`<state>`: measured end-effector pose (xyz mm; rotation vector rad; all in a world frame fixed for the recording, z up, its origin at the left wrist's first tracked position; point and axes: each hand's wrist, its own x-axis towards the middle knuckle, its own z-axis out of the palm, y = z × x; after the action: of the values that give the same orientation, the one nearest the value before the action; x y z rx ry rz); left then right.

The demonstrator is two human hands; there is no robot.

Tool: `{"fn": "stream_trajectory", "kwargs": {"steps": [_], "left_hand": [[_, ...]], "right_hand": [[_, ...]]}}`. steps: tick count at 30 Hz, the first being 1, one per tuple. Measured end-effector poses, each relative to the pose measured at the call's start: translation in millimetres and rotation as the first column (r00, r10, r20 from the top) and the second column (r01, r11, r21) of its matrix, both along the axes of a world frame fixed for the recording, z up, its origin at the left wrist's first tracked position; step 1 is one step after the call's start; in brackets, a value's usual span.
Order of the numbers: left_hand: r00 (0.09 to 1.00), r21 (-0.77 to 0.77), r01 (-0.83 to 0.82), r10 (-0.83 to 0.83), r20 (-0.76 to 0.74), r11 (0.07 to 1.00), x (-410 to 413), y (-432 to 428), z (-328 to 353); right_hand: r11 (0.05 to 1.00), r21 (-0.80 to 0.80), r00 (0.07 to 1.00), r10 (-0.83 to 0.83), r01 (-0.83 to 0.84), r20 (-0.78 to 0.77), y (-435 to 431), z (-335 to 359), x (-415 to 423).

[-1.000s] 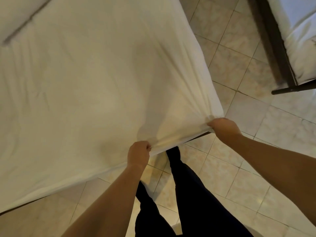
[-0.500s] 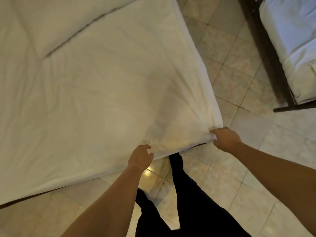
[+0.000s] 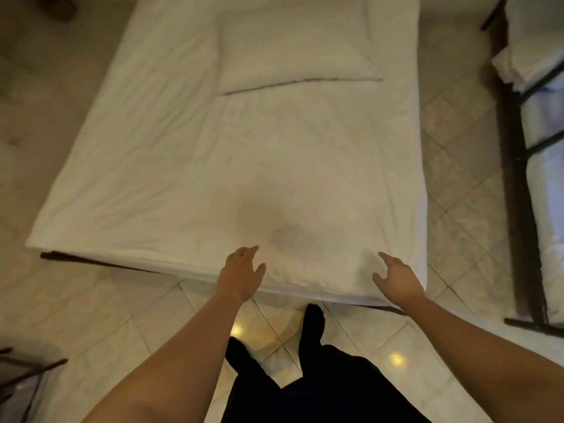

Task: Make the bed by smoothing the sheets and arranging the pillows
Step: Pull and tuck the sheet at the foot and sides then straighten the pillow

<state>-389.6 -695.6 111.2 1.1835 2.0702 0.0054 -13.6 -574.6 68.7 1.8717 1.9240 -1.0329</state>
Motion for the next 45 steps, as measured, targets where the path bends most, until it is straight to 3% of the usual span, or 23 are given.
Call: {"fn": "stream_trajectory", "kwargs": {"steps": [11,18,30,39,45], "left_hand": [[0.973,0.104,-0.214,0.222,-0.066,0.971,-120,-109,47],[0.961,0.192,-0.245,0.265,-0.085,0.95,-197,-176,74],[0.919,0.195,-0.312,0.348,-0.187,0.93,-334,-309,109],[0.897,0.204,-0.377,0.411,-0.162,0.903,-411,-325,108],[0.899,0.169,-0.392,0.415,-0.14,0.904,-484,-307,96]], "right_hand": [[0.961,0.159,0.969,0.238,-0.225,-0.072,-7,58,-170],[0.941,0.251,0.959,0.263,-0.229,-0.11,-58,96,-269],[0.912,0.306,0.924,0.337,-0.273,-0.179,-148,123,-435],[0.884,0.306,0.902,0.409,-0.354,-0.137,-150,120,-532],[0.92,0.249,0.926,0.346,-0.303,-0.15,-137,94,-606]]}}
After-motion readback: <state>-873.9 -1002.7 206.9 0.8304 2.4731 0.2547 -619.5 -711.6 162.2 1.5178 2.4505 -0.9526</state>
